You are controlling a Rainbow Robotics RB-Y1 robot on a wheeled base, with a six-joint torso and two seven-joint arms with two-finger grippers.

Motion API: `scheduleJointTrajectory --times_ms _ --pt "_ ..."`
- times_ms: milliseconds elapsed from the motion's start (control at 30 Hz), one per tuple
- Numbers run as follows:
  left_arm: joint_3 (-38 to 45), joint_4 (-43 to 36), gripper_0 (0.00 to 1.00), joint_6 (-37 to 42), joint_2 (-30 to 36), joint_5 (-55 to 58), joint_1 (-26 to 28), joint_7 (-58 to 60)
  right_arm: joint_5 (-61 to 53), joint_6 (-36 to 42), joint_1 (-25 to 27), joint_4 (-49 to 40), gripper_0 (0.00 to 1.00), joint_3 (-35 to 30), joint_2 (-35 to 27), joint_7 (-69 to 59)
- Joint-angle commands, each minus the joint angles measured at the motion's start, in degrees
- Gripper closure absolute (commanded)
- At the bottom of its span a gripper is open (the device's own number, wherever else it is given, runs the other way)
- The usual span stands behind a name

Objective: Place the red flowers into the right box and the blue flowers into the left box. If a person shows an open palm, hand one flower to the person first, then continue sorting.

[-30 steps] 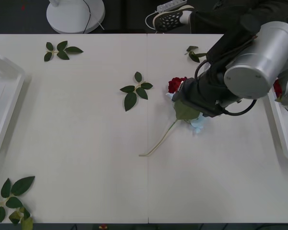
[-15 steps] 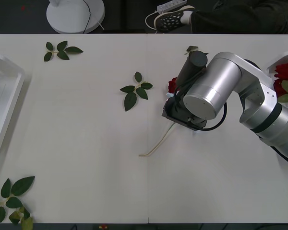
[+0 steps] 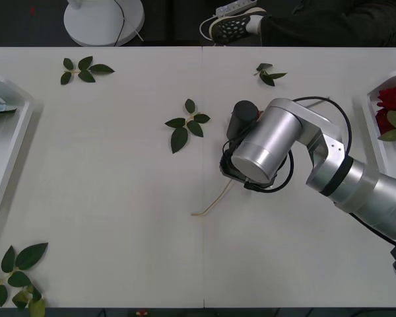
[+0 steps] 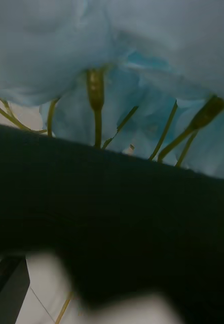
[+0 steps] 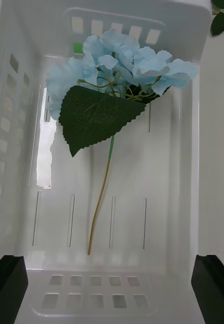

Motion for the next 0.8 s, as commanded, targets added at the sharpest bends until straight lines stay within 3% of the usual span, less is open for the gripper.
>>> scheduleJointTrajectory --times_ms 33,467,800 --pt "0.55 -1.0 0.0 0.86 3.52 3.63 1.61 1.56 1.55 -2.11 -2.27 2.02 0.02 0.16 3.35 -1.4" --pt "0.73 -6.97 0.0 1.47 0.18 12.24 4.24 2.79 4.19 -6.24 -2.36 7.29 0.02 1.39 5.37 -0.61" --pt "0.64 -17.34 0.0 0.77 -3.86 7.67 4.68 3.06 4.19 -7.56 -2.36 9.75 0.02 1.39 5.9 0.44"
